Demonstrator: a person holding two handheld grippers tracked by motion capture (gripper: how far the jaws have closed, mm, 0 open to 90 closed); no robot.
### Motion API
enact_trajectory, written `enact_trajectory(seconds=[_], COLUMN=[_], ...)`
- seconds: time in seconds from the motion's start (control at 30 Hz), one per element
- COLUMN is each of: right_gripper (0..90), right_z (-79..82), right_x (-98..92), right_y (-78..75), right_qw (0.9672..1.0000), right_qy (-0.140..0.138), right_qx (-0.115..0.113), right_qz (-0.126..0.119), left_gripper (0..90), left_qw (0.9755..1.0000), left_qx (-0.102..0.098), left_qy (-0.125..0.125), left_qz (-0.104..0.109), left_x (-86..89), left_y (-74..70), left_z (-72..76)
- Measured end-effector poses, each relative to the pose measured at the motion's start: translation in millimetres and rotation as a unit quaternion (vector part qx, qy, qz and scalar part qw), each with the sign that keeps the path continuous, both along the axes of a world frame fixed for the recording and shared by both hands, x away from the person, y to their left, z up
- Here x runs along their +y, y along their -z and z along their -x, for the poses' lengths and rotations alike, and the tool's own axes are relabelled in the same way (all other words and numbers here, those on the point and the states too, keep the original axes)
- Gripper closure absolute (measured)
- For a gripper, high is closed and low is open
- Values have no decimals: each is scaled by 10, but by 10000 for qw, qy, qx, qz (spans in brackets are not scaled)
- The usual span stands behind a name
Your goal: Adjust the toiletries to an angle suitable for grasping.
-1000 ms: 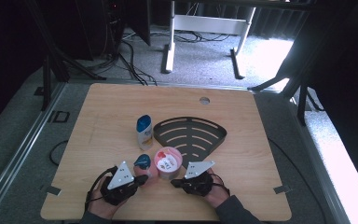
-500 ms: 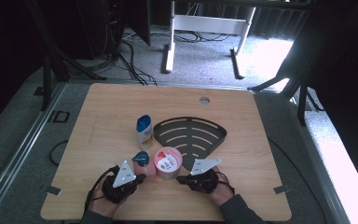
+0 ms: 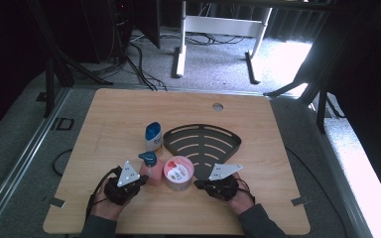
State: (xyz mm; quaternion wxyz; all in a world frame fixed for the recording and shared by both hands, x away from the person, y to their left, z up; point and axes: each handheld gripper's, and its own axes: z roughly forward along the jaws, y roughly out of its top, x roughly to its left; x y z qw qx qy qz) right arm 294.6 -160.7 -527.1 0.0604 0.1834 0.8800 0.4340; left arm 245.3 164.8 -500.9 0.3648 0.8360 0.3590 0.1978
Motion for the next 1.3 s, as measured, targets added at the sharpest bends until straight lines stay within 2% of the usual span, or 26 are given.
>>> enact_trajectory(seconds=[0.23, 0.43, 0.63, 0.93, 1.0, 1.13, 1.3], right_gripper=[899, 899, 899, 899, 899, 900, 900], right_z=[-61, -93, -90, -118, -105, -82, -92], right_x=[-47, -48, 45, 273, 289, 286, 255], right_y=[-68, -182, -272, -256, -262, -273, -276], right_qw=[9998, 9992, 9988, 9993, 9992, 9993, 9997], right_qy=[181, 283, 256, 226, 216, 165, 137], right_qx=[-71, -203, -301, -261, -336, -330, -214], right_qz=[-61, -201, -275, -129, -64, -13, -36], left_gripper=[898, 898, 897, 896, 894, 892, 889], left_qw=[9995, 9999, 9999, 9996, 9995, 9994, 9993], left_qx=[97, 88, 144, 200, 212, 233, 247], left_qy=[-282, -23, 52, 197, 230, 260, 292], left_qz=[-76, -44, -40, -13, -30, -30, -10], left_x=[23, -74, -135, -196, -209, -229, -257], left_y=[42, 30, 67, 112, 119, 128, 139], left_z=[-125, -52, -51, -45, -46, -44, -50])
